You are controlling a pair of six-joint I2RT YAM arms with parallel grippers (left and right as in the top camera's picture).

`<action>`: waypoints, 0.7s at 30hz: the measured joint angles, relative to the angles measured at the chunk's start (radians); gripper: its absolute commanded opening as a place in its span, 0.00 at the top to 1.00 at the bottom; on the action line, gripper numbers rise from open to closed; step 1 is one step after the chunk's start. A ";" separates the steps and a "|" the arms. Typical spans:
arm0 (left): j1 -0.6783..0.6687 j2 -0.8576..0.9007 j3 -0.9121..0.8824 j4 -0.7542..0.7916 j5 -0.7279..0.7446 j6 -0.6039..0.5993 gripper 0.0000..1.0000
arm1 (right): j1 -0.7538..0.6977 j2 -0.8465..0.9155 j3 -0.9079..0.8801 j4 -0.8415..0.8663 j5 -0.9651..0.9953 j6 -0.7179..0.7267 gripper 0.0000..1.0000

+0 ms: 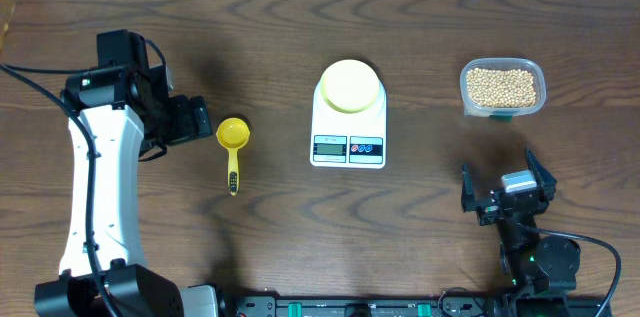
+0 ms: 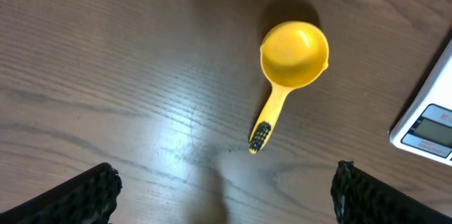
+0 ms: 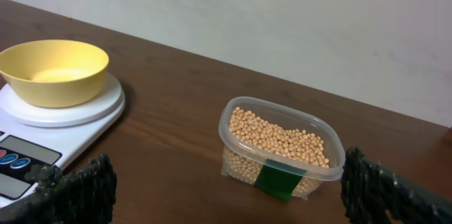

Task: Scoop item into bowl and weigh 50g on scale
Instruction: 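Lower the open left gripper toward the yellow scoop's bowl rim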

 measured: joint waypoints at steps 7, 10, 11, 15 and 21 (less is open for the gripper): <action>-0.018 0.002 0.000 0.005 0.005 0.003 0.02 | 0.000 0.000 0.000 0.000 0.000 0.000 0.01; -0.045 0.006 0.000 0.005 0.005 0.008 0.03 | 0.000 0.000 0.000 0.000 0.000 0.000 0.01; -0.053 0.008 0.000 0.005 0.005 0.008 0.03 | 0.000 0.000 0.000 0.000 0.000 0.000 0.01; -0.068 0.029 0.000 0.011 0.006 0.008 0.02 | 0.000 0.000 0.000 0.000 0.000 0.000 0.01; -0.068 0.063 0.000 0.014 0.007 0.008 0.02 | 0.000 0.000 0.000 0.000 0.000 0.000 0.01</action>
